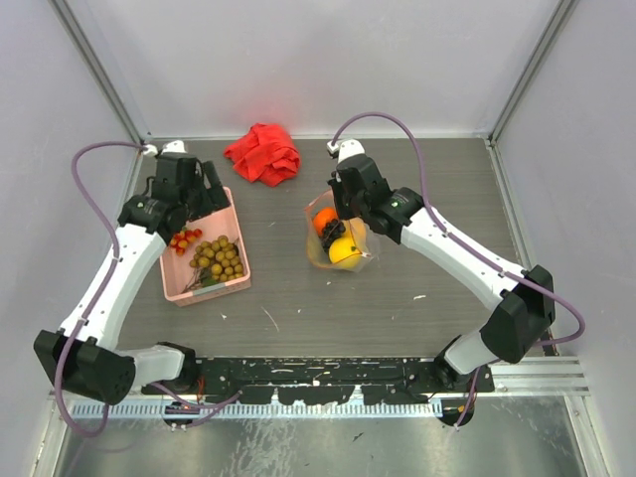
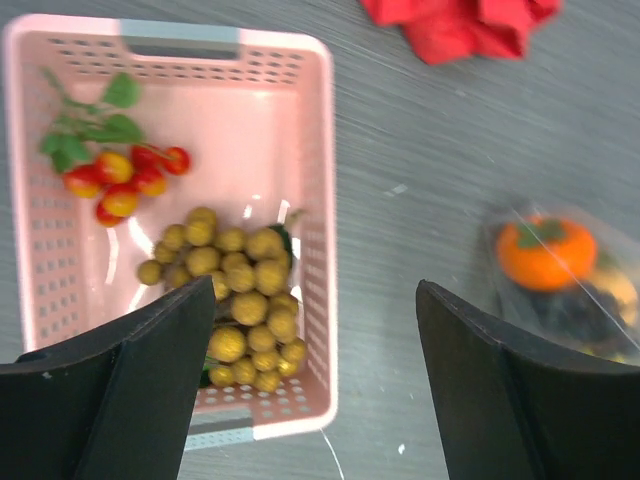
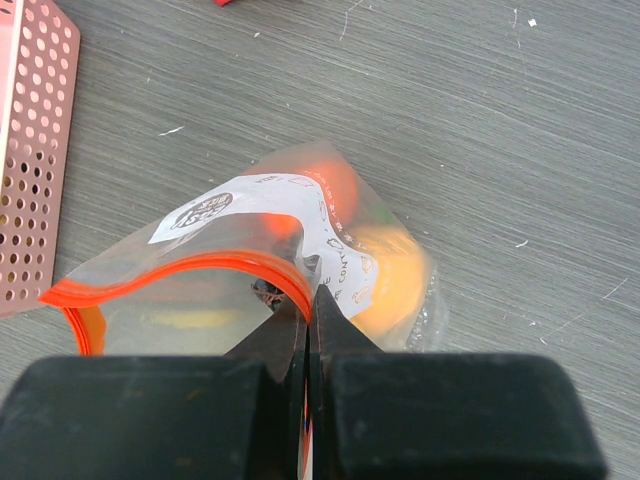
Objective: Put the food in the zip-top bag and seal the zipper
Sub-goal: Pick up the fake fruit from the bin.
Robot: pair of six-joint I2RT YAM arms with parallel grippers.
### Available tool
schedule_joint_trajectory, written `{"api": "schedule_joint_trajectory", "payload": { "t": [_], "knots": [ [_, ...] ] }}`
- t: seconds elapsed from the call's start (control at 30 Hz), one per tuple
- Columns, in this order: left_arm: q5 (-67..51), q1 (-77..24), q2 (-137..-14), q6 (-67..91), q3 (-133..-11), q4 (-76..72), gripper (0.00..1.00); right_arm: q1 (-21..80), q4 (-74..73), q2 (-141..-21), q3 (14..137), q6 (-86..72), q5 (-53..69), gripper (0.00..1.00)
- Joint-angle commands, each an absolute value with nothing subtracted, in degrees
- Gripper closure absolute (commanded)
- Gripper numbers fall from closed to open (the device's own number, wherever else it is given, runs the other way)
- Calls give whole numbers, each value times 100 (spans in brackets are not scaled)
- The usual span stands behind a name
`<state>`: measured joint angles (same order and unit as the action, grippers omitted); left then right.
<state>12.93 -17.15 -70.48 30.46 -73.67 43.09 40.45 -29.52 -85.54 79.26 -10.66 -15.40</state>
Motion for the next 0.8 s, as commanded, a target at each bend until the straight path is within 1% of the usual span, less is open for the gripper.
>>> {"api": "schedule_joint_trajectory", "payload": {
  "t": [0.0, 0.27, 0.43, 0.77],
  "knots": [
    [1869, -1169, -7221, 3021, -7298, 4109, 17, 4074, -2592, -8498, 7978, -1052, -1655, 100],
    [2417, -545, -8364, 3142, -7476, 3929, 16, 4077, -2579, -8525, 7968, -1020, -1643, 100],
    [2670, -318, -8923, 3279, -7597, 3774, 23, 4071, -2564, -8564, 7963, -1003, -1619, 100],
    [2891, -55, -9863, 3483, -7752, 3545, 31, 4072, -2543, -8608, 7949, -960, -1649, 100]
  ]
}}
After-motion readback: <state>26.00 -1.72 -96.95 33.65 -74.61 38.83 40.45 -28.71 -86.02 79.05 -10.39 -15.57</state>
